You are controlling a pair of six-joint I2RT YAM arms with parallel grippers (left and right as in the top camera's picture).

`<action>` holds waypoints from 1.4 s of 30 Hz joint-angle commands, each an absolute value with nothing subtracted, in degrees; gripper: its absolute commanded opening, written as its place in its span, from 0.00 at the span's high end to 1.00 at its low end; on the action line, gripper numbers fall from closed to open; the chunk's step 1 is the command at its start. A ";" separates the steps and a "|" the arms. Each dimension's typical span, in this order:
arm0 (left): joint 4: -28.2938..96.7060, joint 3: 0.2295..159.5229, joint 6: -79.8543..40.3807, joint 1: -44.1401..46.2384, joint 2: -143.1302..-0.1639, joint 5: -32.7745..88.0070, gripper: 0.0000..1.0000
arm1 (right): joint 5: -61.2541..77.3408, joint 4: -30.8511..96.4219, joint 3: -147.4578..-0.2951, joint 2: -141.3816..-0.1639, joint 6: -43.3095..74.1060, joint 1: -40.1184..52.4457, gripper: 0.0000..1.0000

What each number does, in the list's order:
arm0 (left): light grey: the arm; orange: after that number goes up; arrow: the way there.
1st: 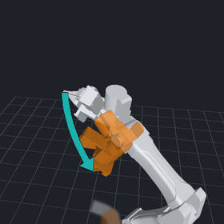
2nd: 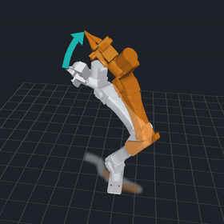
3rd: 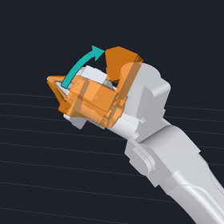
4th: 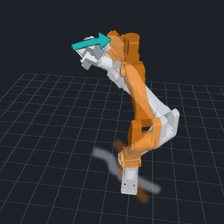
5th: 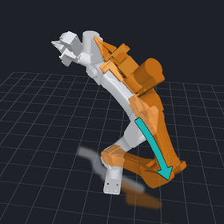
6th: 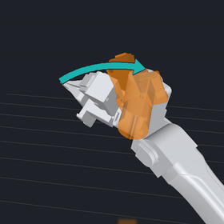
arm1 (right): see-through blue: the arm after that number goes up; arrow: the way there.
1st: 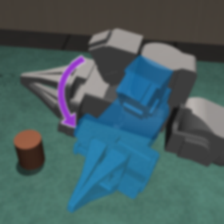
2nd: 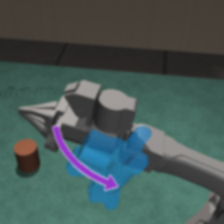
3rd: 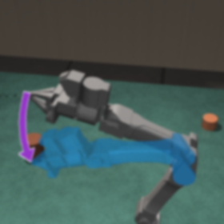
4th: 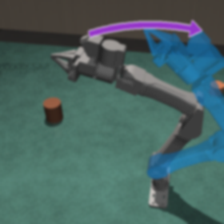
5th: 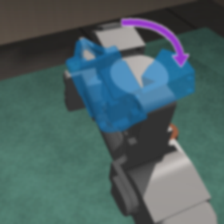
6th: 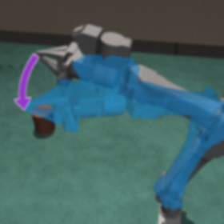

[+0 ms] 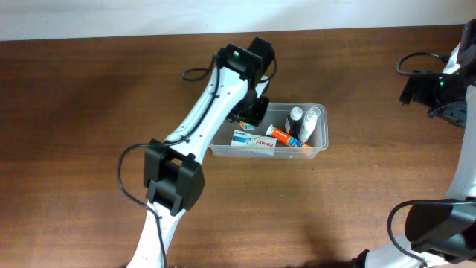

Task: Pack container
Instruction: 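Carry the jar over the container with the left gripper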

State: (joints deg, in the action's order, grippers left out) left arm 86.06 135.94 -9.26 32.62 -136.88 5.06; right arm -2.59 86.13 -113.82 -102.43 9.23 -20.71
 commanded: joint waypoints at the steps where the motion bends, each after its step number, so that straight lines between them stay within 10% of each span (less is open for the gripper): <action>1: 85.71 135.87 -10.24 32.97 -138.41 5.82 0.59 | -3.31 86.13 -114.17 -102.45 9.74 -21.08 0.02; 42: 80.73 135.94 -10.17 32.86 -143.81 5.58 0.51 | -3.29 86.13 -114.17 -102.45 9.74 -21.08 0.02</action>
State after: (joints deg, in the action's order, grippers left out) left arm 81.01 135.90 -9.91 32.93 -143.59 5.21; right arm -2.61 86.13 -113.82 -102.43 9.23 -20.71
